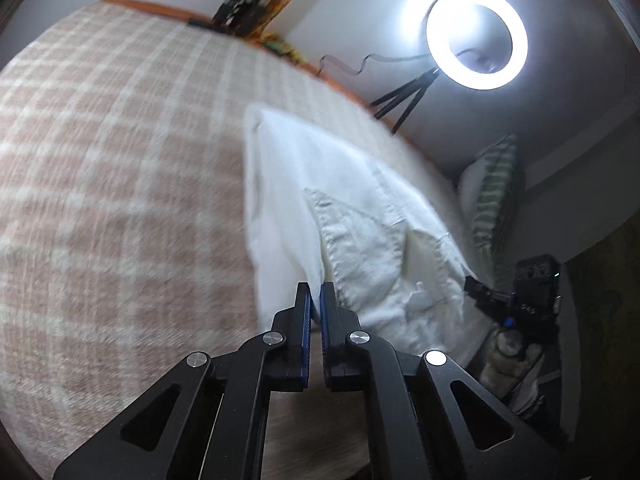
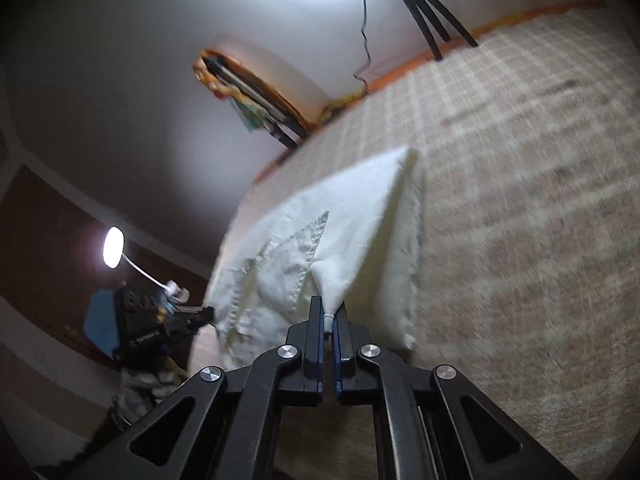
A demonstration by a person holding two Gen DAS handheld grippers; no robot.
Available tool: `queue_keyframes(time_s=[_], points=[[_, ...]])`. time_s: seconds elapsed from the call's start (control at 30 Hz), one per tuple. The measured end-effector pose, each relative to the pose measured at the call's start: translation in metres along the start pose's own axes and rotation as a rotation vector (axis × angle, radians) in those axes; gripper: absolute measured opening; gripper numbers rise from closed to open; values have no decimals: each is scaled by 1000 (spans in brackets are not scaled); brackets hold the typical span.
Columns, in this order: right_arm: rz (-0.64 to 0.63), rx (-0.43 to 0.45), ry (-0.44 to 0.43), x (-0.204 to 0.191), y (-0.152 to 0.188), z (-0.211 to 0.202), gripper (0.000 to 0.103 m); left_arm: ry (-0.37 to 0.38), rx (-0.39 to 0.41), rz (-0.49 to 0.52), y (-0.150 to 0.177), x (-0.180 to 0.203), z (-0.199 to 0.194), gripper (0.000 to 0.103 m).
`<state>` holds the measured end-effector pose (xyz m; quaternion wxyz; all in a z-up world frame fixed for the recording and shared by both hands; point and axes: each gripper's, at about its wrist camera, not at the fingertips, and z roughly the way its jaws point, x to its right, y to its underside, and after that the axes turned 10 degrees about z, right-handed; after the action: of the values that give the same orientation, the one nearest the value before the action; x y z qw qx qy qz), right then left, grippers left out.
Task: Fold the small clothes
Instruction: 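Pinch the folded bundle edge with both tools to tidy it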
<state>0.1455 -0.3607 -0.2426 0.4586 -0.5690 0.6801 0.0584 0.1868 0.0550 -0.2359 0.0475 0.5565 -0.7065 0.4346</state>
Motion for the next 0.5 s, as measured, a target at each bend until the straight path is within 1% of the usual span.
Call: queue_keyframes(time_s=[0.07,0.13,0.2,0.23,0.27,0.3,0.33,0.37,0.4,0.47,0.5], points=[[-1,-30,79,11,5,14,0,-34,-36,7,12,-7,9,3],[12,-40,101,20,8,21,0,-72,-56,39,19,-7,12,2],[4,-35,103,20,8,22,0,-96,-67,58,23,-7,10,2],[-19,-37,121,16,8,21,0,-118,-65,75,23,-6,5,2],[-43,-43,138,12,7,21,2,-129,-53,87,22,-5,-1,2],[-68,-50,158,7,6,20,8,-129,-31,94,20,-5,-10,2],[-88,-49,181,3,3,17,9,-127,-7,102,15,-2,-19,2],[-107,-35,187,-1,0,10,15,-134,21,116,10,2,-28,2],[-122,-4,184,-5,-4,1,24,-139,47,135,3,6,-35,3],[-165,73,182,-14,-13,-14,27,-156,91,199,-15,22,-41,5],[-183,95,176,-20,-21,-17,27,-158,107,227,-24,29,-40,9]])
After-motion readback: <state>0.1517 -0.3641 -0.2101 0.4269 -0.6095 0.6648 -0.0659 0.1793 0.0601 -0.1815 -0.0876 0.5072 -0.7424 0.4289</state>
